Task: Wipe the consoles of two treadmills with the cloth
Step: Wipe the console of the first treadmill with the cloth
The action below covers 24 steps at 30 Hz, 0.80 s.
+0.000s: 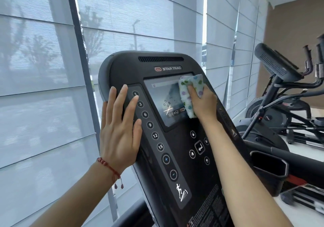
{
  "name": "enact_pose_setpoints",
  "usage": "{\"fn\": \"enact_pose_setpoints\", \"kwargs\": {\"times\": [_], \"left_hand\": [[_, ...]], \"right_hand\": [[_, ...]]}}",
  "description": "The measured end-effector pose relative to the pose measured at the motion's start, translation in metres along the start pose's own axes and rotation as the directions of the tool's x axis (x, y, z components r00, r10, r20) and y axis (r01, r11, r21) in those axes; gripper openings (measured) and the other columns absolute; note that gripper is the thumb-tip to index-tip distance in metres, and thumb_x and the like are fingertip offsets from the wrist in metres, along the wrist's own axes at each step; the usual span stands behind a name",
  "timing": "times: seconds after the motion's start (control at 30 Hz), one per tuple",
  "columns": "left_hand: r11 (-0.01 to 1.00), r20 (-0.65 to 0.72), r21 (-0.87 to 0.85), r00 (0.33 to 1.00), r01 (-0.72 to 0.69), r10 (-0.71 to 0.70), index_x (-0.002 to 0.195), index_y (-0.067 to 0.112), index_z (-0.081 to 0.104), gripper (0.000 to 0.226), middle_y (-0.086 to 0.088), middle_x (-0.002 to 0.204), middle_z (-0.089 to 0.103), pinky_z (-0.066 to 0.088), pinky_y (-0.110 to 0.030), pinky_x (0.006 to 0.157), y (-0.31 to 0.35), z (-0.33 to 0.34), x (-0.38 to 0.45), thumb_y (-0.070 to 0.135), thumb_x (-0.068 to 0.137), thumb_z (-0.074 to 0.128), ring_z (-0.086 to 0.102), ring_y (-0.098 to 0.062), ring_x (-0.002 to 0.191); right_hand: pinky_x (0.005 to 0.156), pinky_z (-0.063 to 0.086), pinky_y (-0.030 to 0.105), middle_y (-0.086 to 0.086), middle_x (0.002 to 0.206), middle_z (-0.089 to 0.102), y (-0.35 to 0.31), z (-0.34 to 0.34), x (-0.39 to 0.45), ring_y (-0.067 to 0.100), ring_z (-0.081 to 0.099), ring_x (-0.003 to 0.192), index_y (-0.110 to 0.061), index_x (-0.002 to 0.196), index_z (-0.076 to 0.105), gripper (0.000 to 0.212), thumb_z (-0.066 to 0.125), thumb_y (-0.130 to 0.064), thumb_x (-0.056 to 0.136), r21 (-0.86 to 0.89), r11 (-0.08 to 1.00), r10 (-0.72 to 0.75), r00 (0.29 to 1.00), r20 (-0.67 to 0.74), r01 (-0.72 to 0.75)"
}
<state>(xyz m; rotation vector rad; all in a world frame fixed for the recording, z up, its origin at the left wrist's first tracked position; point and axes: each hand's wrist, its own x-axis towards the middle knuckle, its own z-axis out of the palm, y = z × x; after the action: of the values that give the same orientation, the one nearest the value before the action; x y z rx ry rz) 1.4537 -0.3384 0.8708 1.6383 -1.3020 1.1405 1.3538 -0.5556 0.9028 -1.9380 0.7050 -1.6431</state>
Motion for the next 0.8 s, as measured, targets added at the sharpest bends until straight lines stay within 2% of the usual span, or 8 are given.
{"fn": "enact_pose_setpoints", "kwargs": {"times": [0.1, 0.23, 0.33, 0.43, 0.53, 0.63, 0.7, 0.8], "left_hand": [[1.000, 0.013, 0.028, 1.000, -0.007, 0.006, 0.134, 0.003, 0.045, 0.050, -0.013, 0.151, 0.025, 0.017, -0.051, 0.113, 0.000, -0.002, 0.000, 0.024, 0.091, 0.032, 0.011, -0.030, 0.143], [0.997, 0.036, 0.073, 0.999, -0.028, 0.025, 0.136, 0.002, 0.044, 0.052, -0.014, 0.151, 0.026, 0.016, -0.047, 0.114, 0.000, -0.005, 0.001, 0.024, 0.091, 0.032, 0.012, -0.031, 0.142], [0.994, 0.055, 0.106, 0.998, -0.021, 0.015, 0.138, 0.003, 0.041, 0.053, -0.014, 0.152, 0.025, 0.013, -0.044, 0.115, -0.001, -0.007, 0.000, 0.027, 0.091, 0.032, 0.013, -0.029, 0.142], [0.991, 0.056, 0.134, 0.998, 0.017, -0.025, 0.140, 0.003, 0.038, 0.055, -0.014, 0.152, 0.023, 0.017, -0.047, 0.113, 0.000, -0.009, -0.001, 0.030, 0.092, 0.034, 0.014, -0.027, 0.142], [0.987, 0.056, 0.155, 0.997, 0.051, -0.060, 0.142, 0.001, 0.034, 0.058, -0.015, 0.152, 0.023, 0.020, -0.048, 0.112, -0.001, -0.013, -0.004, 0.035, 0.094, 0.034, 0.014, -0.027, 0.142], [0.984, 0.072, 0.175, 0.996, 0.038, -0.052, 0.143, 0.003, 0.032, 0.059, -0.015, 0.152, 0.023, 0.023, -0.050, 0.110, -0.005, -0.018, -0.015, 0.039, 0.096, 0.031, 0.017, -0.027, 0.142], [0.982, 0.083, 0.186, 0.996, 0.017, -0.033, 0.143, 0.004, 0.031, 0.059, -0.015, 0.151, 0.025, 0.022, -0.049, 0.110, -0.009, -0.022, -0.024, 0.042, 0.098, 0.025, 0.019, -0.027, 0.141], [0.979, 0.100, 0.202, 0.995, -0.007, -0.014, 0.143, 0.005, 0.030, 0.059, -0.014, 0.151, 0.027, 0.023, -0.049, 0.109, -0.013, -0.025, -0.030, 0.043, 0.098, 0.025, 0.020, -0.027, 0.141]], "right_hand": [[0.067, 0.044, 0.027, 0.007, 0.083, 0.065, -0.024, 0.005, -0.024, 0.020, 0.059, 0.074, -0.006, 0.088, 0.061, 0.034, 0.057, -0.041, 0.088, 0.030, 0.995, -0.094, 0.995, 0.035, 0.093], [0.059, 0.043, 0.018, 0.006, 0.082, 0.065, -0.046, 0.003, -0.049, 0.017, 0.060, 0.072, -0.007, 0.089, 0.061, 0.032, 0.060, -0.039, 0.086, 0.071, 0.980, -0.195, 0.974, 0.118, 0.188], [0.062, 0.049, 0.026, 0.007, 0.081, 0.067, -0.054, -0.005, -0.052, 0.022, 0.064, 0.075, -0.013, 0.085, 0.058, 0.027, 0.063, -0.039, 0.083, 0.120, 0.980, -0.176, 0.972, 0.155, 0.159], [0.068, 0.052, 0.028, -0.007, 0.077, 0.064, -0.069, -0.010, -0.054, 0.020, 0.066, 0.080, -0.021, 0.083, 0.055, 0.020, 0.064, -0.039, 0.083, 0.241, 0.964, -0.135, 0.987, 0.083, 0.111], [0.072, 0.052, 0.029, -0.007, 0.080, 0.065, -0.090, -0.005, -0.060, 0.017, 0.065, 0.082, -0.033, 0.080, 0.053, 0.017, 0.059, -0.048, 0.080, 0.327, 0.935, -0.159, 0.987, 0.033, 0.139], [0.068, 0.047, 0.022, -0.002, 0.086, 0.064, -0.104, 0.014, -0.071, 0.014, 0.062, 0.079, -0.023, 0.088, 0.057, 0.025, 0.055, -0.047, 0.082, 0.233, 0.953, -0.213, 0.975, 0.060, 0.194], [0.066, 0.046, 0.024, 0.000, 0.088, 0.061, -0.106, 0.027, -0.077, 0.015, 0.059, 0.077, -0.014, 0.094, 0.059, 0.033, 0.054, -0.045, 0.085, 0.163, 0.956, -0.245, 0.970, -0.005, 0.242], [0.064, 0.041, 0.023, -0.001, 0.082, 0.057, -0.106, 0.035, -0.067, 0.014, 0.055, 0.073, -0.011, 0.093, 0.058, 0.031, 0.055, -0.041, 0.087, 0.160, 0.951, -0.264, 0.964, -0.029, 0.265]]}}
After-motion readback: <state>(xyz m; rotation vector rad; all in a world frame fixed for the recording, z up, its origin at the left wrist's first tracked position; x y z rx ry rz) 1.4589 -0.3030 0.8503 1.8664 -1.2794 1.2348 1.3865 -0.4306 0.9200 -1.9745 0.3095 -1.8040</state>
